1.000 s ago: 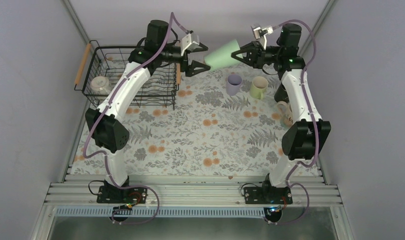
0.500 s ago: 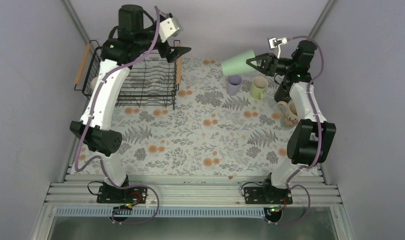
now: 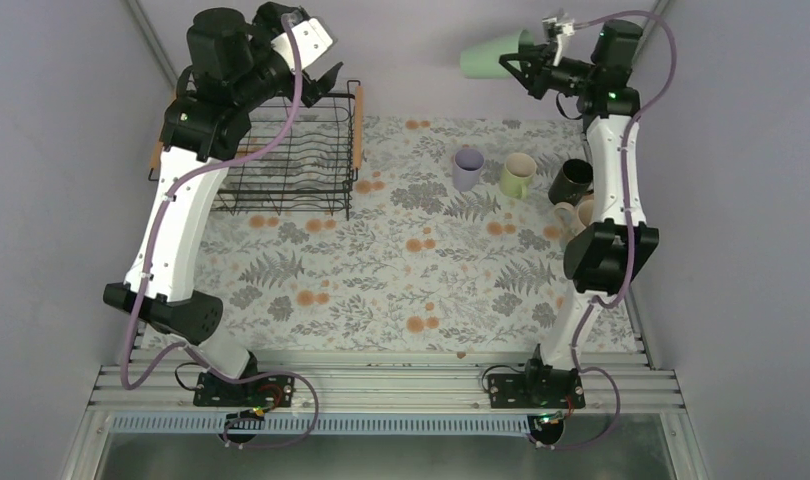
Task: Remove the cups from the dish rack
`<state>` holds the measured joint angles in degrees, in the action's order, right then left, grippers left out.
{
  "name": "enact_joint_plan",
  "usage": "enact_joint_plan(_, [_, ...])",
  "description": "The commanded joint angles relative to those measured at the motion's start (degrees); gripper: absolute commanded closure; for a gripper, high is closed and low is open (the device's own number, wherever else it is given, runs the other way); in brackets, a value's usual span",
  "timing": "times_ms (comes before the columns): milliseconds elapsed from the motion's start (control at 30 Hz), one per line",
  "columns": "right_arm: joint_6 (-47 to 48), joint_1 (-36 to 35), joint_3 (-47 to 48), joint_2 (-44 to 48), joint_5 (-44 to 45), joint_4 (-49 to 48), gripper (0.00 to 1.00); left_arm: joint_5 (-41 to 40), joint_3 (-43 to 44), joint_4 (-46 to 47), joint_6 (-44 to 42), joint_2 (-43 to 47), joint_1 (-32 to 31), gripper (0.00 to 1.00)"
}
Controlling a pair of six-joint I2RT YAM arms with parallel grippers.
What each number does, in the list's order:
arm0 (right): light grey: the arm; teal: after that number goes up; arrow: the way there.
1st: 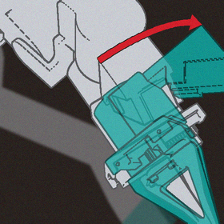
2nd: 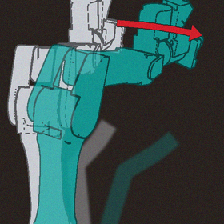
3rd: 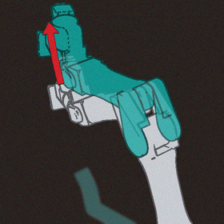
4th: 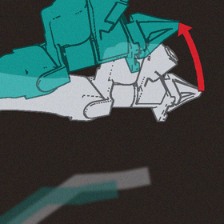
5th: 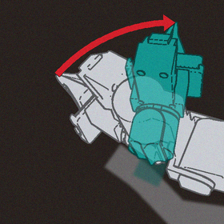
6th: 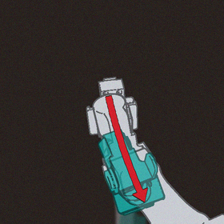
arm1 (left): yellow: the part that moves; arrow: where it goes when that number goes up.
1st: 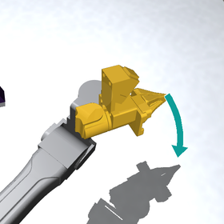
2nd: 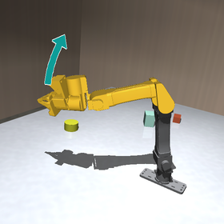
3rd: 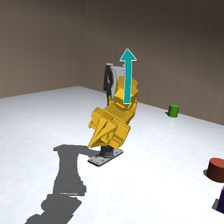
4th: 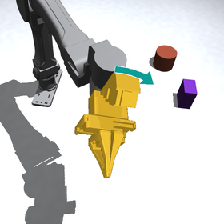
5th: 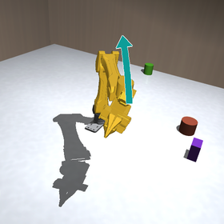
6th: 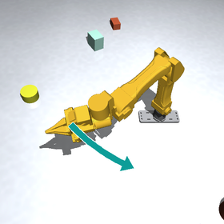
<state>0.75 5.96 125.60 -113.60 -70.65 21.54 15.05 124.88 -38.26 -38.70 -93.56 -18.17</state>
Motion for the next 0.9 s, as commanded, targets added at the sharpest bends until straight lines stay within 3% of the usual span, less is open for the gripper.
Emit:
enact_joint_plan(0, [23.8, -3.8, 5.0, -3.8, 24.2, 23.3, 0.98, -11.0, -1.6, 3.0, -3.7, 0.3, 0.1, 0.0])
enact_joint_plan(133, [32.0, -4.5, 8.9, -7.1, 35.0, 37.8, 0.97, -17.2, -2.9, 1.2, -9.2, -0.2, 0.3, 0.0])
enact_joint_plan(233, [38.3, -4.4, 5.2, -5.5, 42.2, 45.1, 0.97, -20.9, -5.8, 1.8, -14.0, -0.4, 2.3, 0.0])
enact_joint_plan(367, [41.7, -4.1, -2.0, -2.2, 49.9, 51.9, 0.97, -18.8, -6.7, 3.0, -17.5, -2.0, 9.1, 0.0])
enact_joint_plan(567, [43.9, -3.6, -17.8, 4.7, 57.1, 52.0, 0.97, -11.0, 1.1, -6.6, -19.5, -7.9, 17.9, 0.0])
enact_joint_plan(867, [43.8, -3.5, -26.3, 8.0, 57.1, 51.4, 0.97, -5.7, -2.9, -8.0, -20.2, -8.1, 24.8, 0.0])
